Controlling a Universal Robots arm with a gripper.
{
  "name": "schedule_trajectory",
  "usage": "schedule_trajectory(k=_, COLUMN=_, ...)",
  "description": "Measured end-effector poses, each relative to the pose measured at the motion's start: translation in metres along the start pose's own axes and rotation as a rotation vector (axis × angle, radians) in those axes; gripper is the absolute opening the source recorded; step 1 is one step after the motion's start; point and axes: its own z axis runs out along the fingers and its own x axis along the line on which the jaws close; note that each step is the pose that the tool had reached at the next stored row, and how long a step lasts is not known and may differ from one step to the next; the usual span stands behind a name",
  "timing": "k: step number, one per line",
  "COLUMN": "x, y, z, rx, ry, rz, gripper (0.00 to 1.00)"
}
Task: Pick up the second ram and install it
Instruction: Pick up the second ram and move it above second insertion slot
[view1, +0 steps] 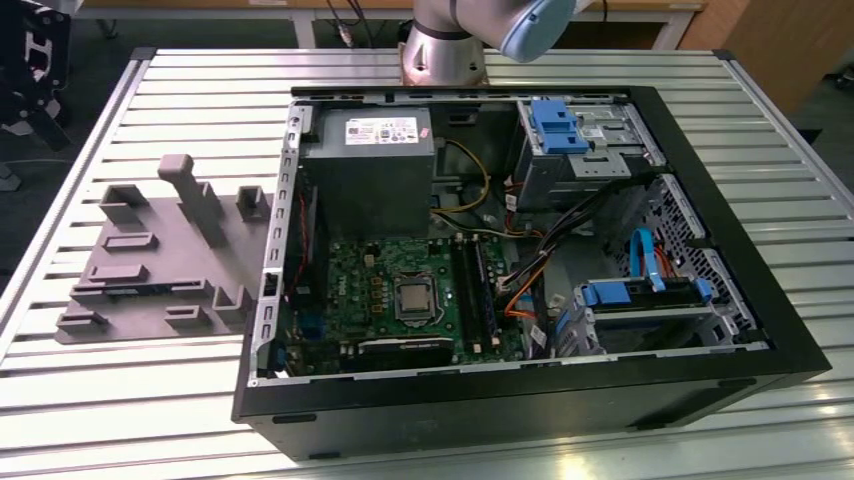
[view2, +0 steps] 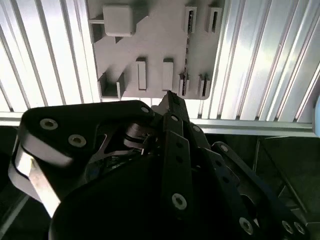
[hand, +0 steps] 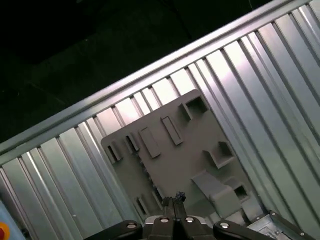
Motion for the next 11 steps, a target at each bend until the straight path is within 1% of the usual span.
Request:
schedule_trajectory(k=8, x=0.0, y=-0.0001, z=0.001, rx=-0.0036, ry=0.0065, rz=-0.145, gripper=0.11)
schedule_trajectory(k=9, x=0.0001, y=-0.0001, z=0.001, rx=-0.0038, ry=0.0068, rz=-0.152, gripper=0.11)
schedule_trajectory(k=11, x=0.0001, y=0.0, z=0.001, rx=-0.0038, ry=0.0069, rz=-0.153, gripper=0.11)
